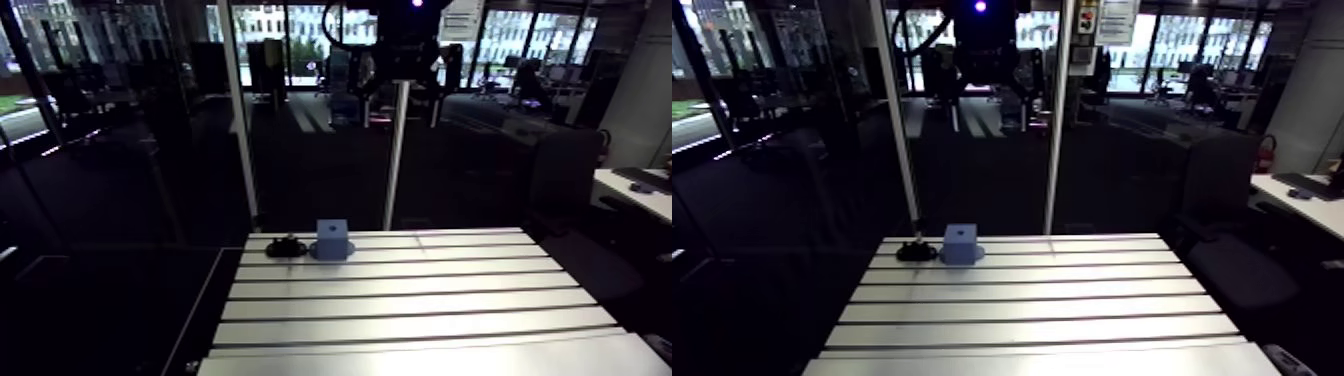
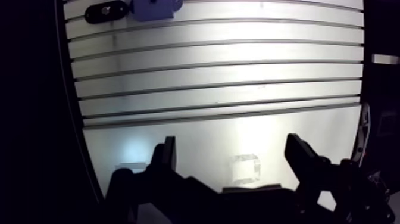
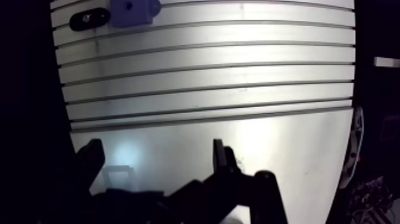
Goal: Pick up the M10 bolt and insert it into the hex recess until seated.
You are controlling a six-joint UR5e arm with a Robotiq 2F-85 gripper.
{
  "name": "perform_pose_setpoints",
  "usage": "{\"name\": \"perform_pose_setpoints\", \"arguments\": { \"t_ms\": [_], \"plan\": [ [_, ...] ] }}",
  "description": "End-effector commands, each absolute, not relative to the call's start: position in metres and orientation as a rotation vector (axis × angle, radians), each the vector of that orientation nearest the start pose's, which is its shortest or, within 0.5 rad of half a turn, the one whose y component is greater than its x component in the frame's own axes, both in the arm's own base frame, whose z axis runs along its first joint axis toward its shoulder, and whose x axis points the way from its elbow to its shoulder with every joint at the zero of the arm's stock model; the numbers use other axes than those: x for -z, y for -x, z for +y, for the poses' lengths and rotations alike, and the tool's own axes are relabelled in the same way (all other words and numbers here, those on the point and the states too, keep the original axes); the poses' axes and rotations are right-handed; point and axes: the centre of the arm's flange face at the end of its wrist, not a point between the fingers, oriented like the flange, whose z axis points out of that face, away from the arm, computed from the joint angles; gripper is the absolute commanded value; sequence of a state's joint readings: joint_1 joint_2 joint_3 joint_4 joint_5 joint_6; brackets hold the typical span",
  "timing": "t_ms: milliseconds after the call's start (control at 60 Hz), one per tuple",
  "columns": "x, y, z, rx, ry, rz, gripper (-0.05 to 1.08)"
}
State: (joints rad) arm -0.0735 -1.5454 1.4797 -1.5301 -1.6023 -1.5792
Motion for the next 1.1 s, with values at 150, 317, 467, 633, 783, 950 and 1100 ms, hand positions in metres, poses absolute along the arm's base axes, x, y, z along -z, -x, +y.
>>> {"name": "perform_pose_setpoints", "arguments": {
  "t_ms": [150,317,467,633,783,950,1100],
  "plan": [
    [-0.513,0.482,-0.090,0.102,0.039,3.208,0.01],
    [-0.512,0.482,-0.090,0.103,0.039,3.205,0.01],
    [-0.512,0.482,-0.090,0.103,0.039,3.206,0.01],
    [-0.515,0.480,-0.091,0.102,0.041,3.211,0.01],
    [-0.515,0.481,-0.092,0.102,0.047,3.214,0.01],
    [-0.522,0.489,-0.095,0.095,0.051,3.271,0.01],
    [-0.515,0.497,-0.108,0.090,0.075,3.266,0.01]
  ]
}}
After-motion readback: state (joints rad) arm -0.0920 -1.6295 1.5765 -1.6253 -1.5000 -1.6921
